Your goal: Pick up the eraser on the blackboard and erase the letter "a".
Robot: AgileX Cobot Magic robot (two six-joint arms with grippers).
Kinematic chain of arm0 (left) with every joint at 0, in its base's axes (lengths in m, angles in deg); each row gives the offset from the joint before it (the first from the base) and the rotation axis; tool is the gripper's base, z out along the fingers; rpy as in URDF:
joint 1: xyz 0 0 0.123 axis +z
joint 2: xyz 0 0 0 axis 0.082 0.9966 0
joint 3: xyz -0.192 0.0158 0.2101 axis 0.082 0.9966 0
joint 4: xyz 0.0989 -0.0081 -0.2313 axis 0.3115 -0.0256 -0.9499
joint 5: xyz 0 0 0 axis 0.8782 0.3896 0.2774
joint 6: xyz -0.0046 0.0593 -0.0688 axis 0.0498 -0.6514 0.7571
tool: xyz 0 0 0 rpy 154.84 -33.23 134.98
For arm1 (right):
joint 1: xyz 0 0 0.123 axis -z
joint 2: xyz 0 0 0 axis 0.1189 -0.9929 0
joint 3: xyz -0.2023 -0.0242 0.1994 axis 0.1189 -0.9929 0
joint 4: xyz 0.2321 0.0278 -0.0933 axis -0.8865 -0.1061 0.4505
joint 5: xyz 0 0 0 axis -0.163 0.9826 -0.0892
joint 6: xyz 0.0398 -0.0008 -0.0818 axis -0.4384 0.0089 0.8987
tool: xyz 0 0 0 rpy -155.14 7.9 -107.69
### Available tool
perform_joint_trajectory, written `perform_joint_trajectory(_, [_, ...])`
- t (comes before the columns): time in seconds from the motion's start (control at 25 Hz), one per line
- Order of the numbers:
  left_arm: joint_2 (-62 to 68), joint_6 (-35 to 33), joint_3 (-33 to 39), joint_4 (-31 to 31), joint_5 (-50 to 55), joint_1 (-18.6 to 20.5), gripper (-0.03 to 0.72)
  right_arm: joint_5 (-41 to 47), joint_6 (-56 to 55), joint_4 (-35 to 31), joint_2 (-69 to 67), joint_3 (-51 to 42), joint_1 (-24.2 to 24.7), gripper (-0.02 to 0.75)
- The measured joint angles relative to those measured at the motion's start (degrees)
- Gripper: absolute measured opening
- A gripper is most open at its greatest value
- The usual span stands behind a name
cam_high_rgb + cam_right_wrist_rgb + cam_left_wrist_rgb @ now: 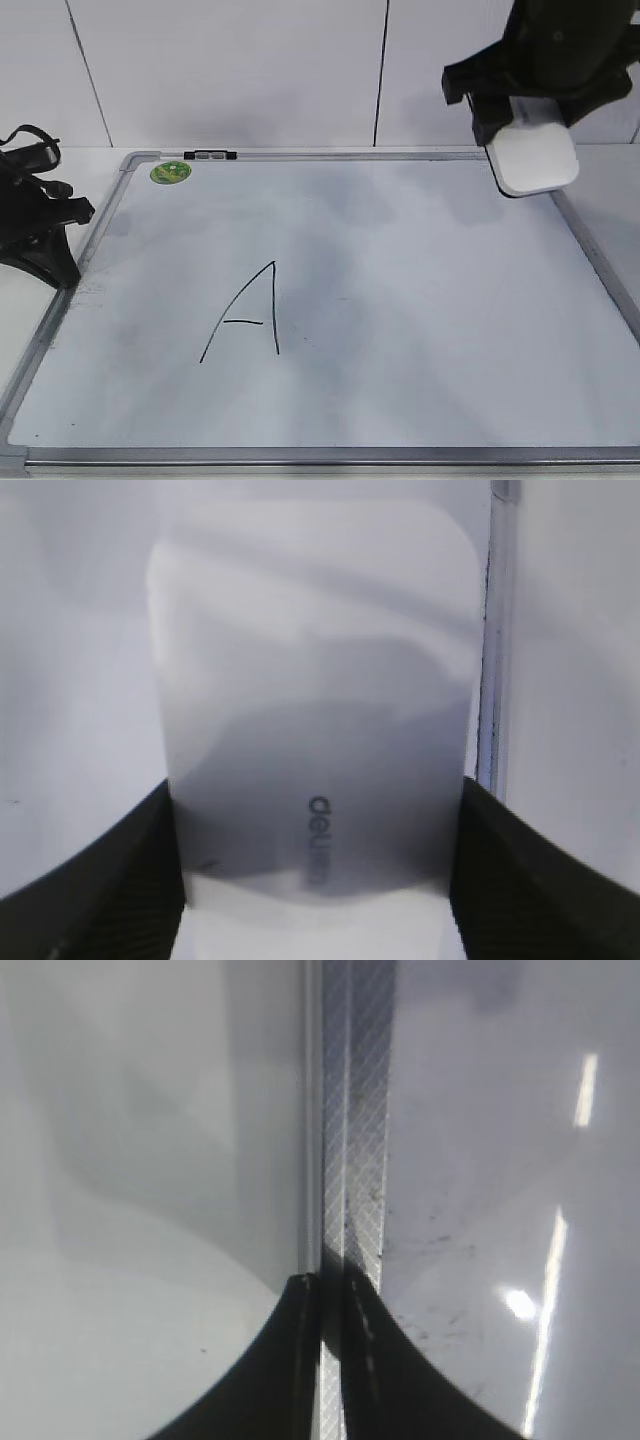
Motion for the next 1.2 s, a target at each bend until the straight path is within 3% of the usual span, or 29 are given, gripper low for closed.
perform_joint_trajectory(0.32, [0.00, 0.00, 0.00, 0.00, 0.00, 0.00, 0.016, -2.43, -1.67, -0.41, 3.74, -10.53, 7.08, 0.532])
perform_joint_trajectory(0.88, [0.00, 0.00, 0.00, 0.00, 0.00, 0.00, 0.016, -2.45, 8.08, -10.94, 1.46, -10.91, 17.33, 0.532])
perform_joint_trajectory(1.2, [0.00, 0.00, 0.00, 0.00, 0.00, 0.00, 0.016, -0.44, 11.67, -12.24, -4.19, -10.55, 18.96, 0.532])
